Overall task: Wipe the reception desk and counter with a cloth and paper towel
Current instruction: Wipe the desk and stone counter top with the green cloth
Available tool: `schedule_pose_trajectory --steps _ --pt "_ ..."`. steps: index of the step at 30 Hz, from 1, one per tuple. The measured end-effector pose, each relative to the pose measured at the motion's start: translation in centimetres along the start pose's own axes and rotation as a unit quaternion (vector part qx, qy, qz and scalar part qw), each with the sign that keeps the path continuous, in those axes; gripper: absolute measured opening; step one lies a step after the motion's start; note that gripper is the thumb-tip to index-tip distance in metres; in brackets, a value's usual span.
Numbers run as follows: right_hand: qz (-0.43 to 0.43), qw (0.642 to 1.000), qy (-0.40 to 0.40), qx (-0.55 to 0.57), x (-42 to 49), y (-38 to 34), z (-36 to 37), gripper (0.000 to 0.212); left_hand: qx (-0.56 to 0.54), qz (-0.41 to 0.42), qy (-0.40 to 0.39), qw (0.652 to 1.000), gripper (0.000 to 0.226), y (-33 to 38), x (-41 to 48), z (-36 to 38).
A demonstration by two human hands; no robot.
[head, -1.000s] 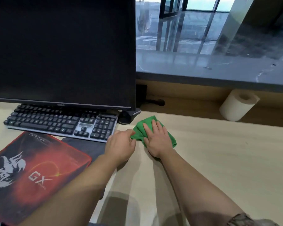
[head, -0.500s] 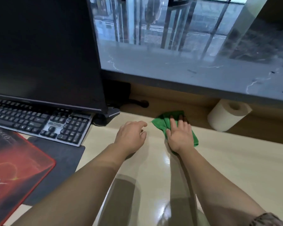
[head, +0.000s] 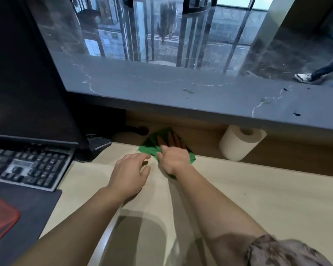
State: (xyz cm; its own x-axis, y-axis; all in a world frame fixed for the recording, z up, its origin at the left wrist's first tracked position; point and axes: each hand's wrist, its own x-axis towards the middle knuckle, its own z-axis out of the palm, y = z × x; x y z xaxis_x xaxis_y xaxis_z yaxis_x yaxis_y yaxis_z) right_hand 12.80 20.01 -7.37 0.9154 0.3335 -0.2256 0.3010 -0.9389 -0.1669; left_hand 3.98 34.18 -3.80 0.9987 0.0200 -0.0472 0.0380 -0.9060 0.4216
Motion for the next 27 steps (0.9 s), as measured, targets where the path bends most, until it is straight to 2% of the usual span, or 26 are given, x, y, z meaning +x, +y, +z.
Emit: schedule_pose_trajectory --steps 4,8,13,17,19,24,27 --pt "0.064 0.996 0.046 0.045 1.5 4.2 -0.1 0.061 -0.047 -0.012 -0.015 0.999 0.038 -0.5 -0.3 1.5" --pt "0.141 0.988 0.055 0.021 -2.2 5.5 0.8 0.058 -0.149 -0.05 -0.003 0.988 0.036 1.4 0.5 3.3" --pt "0.124 0.99 0.062 0.031 -9.4 6.4 2.1 0.065 -0.185 -0.028 0.015 0.982 0.042 6.9 2.9 4.7" --pt "0.098 0.992 0.064 0.038 -13.4 6.9 2.6 0.076 -0.127 -0.009 -0.03 0.991 0.07 12.7 5.0 4.6" --pt "0.095 0.991 0.079 0.041 -14.0 7.1 2.8 0.072 -0.089 -0.01 -0.063 0.994 0.079 15.7 6.1 4.4" --pt "0.094 0.99 0.103 0.032 -13.6 7.9 3.4 0.053 -0.093 -0.046 -0.171 0.98 0.066 21.6 8.5 5.0" --pt "0.085 0.988 0.125 0.021 -13.4 8.0 4.0 0.053 -0.138 -0.087 -0.205 0.965 0.075 23.2 9.3 6.4"
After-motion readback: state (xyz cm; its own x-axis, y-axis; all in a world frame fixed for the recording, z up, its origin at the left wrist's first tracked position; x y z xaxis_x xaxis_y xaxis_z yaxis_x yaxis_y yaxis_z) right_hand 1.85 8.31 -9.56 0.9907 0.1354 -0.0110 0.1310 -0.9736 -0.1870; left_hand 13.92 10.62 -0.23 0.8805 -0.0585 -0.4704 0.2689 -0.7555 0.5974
